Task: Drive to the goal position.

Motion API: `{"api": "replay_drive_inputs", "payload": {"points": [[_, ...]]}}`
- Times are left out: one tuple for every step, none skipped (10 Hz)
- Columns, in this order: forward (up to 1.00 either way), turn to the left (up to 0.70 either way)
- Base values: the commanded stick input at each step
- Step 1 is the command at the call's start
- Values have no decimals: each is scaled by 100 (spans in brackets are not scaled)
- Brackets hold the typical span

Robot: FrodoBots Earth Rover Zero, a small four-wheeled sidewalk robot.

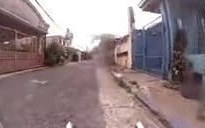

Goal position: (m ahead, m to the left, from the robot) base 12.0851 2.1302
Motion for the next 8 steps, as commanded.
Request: {"api": "replay_drive_inputs", "payload": {"points": [[78,0],[78,0],[78,0],[78,0],[78,0],[78,0],[78,0],[78,0]]}}
